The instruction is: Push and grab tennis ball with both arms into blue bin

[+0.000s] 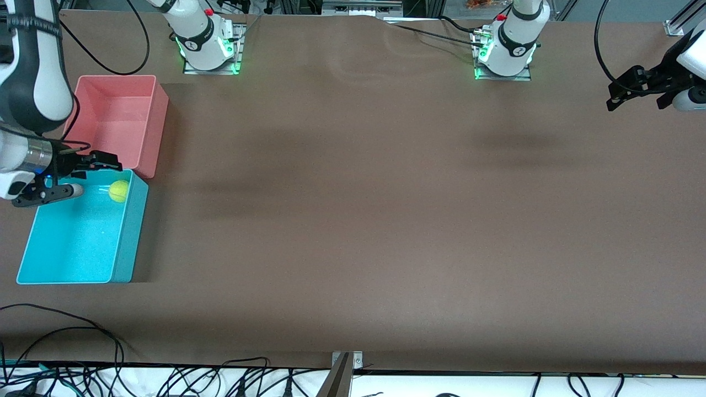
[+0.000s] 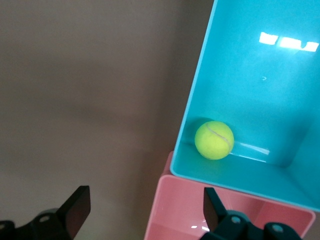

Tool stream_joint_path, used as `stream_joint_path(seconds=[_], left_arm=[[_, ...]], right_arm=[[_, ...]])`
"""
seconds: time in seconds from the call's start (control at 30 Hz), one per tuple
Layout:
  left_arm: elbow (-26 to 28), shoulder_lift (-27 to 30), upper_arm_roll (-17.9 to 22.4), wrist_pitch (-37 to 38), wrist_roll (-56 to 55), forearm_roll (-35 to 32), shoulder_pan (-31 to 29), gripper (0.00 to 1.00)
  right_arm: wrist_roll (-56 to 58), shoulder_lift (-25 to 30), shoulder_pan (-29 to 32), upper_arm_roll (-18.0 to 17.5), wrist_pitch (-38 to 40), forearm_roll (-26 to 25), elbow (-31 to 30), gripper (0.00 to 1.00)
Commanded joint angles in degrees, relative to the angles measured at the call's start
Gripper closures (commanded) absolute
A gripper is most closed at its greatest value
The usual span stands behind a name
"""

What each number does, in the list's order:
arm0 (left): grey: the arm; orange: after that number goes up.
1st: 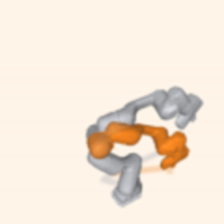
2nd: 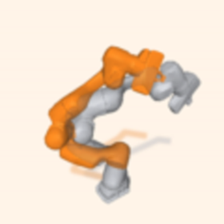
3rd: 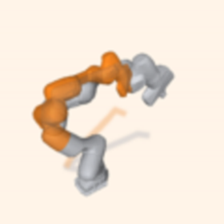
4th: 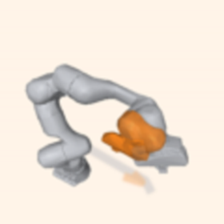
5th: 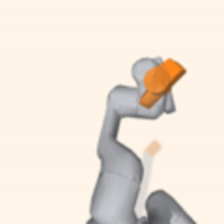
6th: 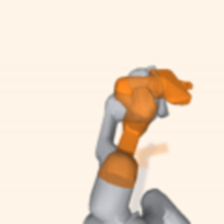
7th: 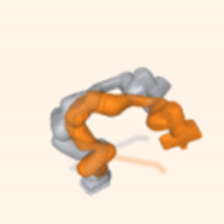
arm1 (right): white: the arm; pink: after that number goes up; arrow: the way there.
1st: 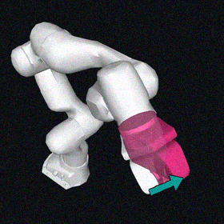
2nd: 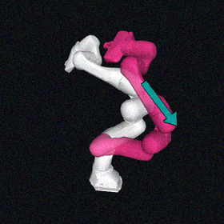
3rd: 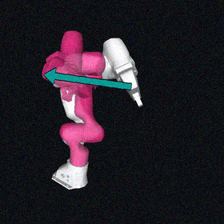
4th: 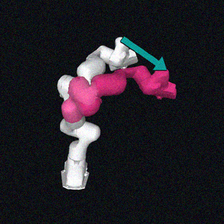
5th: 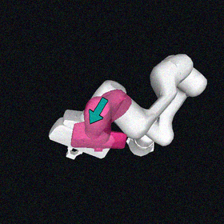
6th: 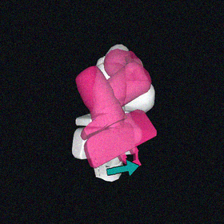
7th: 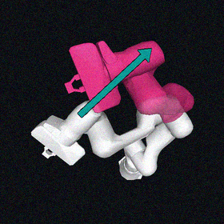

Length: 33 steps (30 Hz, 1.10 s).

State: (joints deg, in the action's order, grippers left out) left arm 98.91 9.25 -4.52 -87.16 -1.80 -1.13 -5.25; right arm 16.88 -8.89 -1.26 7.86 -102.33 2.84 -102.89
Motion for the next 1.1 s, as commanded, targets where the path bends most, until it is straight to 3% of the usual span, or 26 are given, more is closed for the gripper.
stream_joint_path(seconds=[0.0,0.13,0.43,0.73,1.07], left_arm=[[-2.14,-0.99,-0.14,1.29,-0.39,1.13,-0.55,0.0],[-2.14,-0.99,-0.23,1.29,-0.39,1.13,-0.55,0.0],[-2.14,-0.99,-0.23,1.29,-0.39,1.13,-0.55,0.0],[-3.29,-0.9,-0.23,1.29,-0.48,1.13,-0.64,0.0],[-3.29,-1.25,-0.23,1.29,-0.48,1.13,-0.55,0.0]], right_arm=[[-3.87,7.3,3.81,-6.28,4.41,-1.34,-0.55,0.0],[-4.57,9.24,3.37,-7.95,7.31,-1.43,3.3,0.0],[-10.02,6.17,1.35,-6.64,19.26,-1.78,17.98,0.0],[-11.87,6.69,0.82,-4.53,19.27,-1.25,18.61,0.0],[-13.89,6.69,0.91,-4.52,19.01,-1.78,18.08,0.0]])
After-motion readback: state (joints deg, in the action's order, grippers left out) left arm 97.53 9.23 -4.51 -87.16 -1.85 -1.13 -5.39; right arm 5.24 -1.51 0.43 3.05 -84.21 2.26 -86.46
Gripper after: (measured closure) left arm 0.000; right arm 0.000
